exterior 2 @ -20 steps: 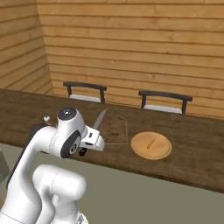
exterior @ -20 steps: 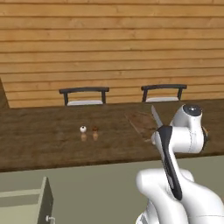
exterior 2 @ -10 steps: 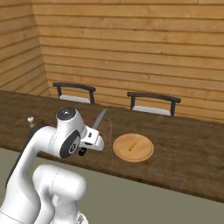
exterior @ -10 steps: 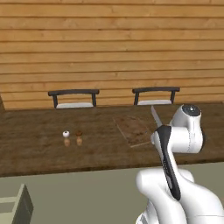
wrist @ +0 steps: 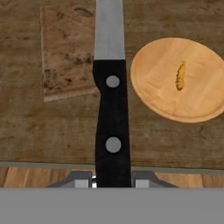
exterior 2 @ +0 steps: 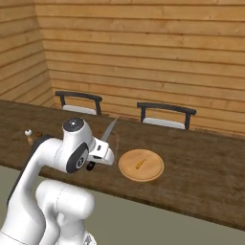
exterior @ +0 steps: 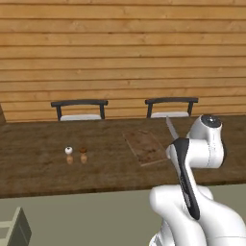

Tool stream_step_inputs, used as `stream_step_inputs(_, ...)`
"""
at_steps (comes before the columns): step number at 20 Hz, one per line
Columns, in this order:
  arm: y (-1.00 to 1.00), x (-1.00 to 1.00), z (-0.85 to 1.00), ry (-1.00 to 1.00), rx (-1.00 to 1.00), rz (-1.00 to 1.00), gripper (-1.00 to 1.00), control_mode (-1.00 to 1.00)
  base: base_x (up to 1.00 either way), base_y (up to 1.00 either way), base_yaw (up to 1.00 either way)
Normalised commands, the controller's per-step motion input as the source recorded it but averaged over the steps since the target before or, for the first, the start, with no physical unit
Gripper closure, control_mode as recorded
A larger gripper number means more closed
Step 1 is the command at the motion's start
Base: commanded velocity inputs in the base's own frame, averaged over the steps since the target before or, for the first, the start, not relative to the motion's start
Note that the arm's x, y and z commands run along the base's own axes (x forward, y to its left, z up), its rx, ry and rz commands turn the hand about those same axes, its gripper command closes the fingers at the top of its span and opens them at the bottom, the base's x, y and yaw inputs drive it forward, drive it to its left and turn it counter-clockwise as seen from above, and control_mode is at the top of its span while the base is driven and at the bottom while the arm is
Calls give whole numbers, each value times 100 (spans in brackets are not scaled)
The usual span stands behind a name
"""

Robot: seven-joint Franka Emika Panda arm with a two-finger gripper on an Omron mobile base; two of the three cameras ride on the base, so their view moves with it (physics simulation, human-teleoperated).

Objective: Pick up the knife from the drawer and place it on the cutting board. Then place the meat from the plate to the cutting board.

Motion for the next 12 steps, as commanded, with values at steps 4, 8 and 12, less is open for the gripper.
stream_step_inputs(4, 0, 0, 0, 0, 0, 0, 100, 100, 39, 0, 6)
stream_step_inputs(8, 1, 38, 0, 9, 0, 0, 100, -100, 7, 0, 0)
stream_step_inputs(12, 7, 96, 0, 18, 0, 6, 100, -100, 0, 0, 0)
